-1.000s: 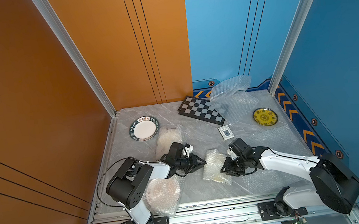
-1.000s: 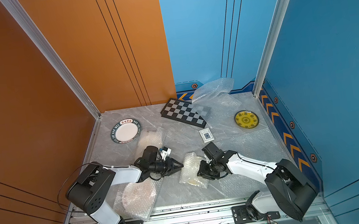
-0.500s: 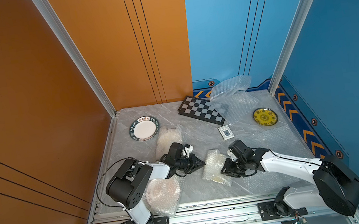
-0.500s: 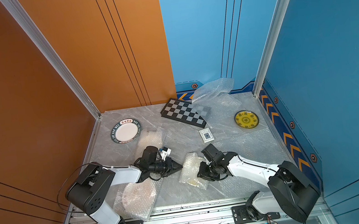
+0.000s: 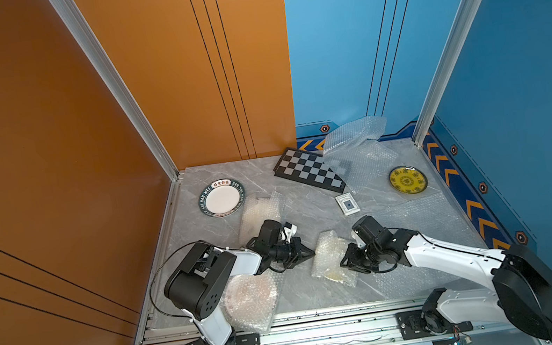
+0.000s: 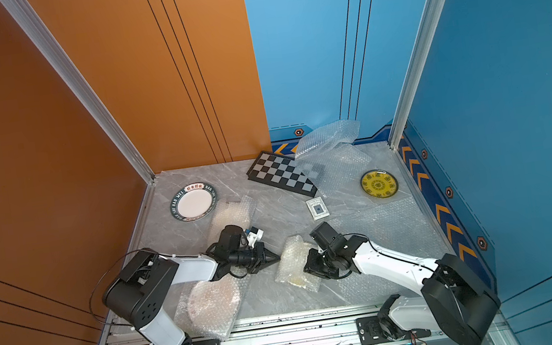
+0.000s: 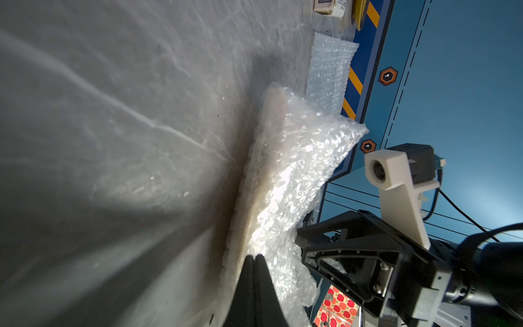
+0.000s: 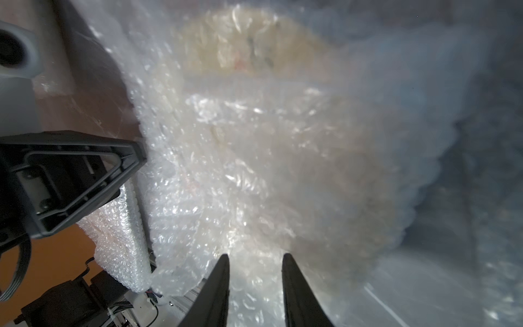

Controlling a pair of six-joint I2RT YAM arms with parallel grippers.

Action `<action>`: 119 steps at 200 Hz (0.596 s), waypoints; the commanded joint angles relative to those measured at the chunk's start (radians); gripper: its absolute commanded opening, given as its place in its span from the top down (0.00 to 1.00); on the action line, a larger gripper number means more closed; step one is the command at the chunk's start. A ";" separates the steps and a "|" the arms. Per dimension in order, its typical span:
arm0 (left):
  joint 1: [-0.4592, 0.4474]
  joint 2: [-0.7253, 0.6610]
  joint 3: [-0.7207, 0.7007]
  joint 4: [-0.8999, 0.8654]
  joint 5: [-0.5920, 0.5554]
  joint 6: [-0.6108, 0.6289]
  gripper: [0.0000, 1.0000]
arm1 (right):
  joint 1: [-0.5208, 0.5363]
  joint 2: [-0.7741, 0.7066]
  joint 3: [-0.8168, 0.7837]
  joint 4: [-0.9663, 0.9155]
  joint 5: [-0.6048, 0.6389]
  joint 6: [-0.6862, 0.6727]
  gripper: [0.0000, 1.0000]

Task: Unpack dinner plates from bubble wrap
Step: Unwrap the bubble wrap at the center of the board.

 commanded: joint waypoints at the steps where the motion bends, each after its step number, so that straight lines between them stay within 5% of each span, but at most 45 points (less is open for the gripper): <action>1: 0.007 -0.033 0.010 0.002 0.029 0.009 1.00 | -0.010 -0.075 0.018 -0.072 0.071 0.027 0.66; 44: 0.007 -0.104 0.013 -0.055 0.022 0.022 1.00 | -0.028 0.008 0.123 -0.120 0.049 -0.046 0.67; 119: 0.009 -0.194 0.003 -0.152 0.016 0.060 1.00 | -0.031 0.283 0.275 -0.069 0.016 -0.126 0.82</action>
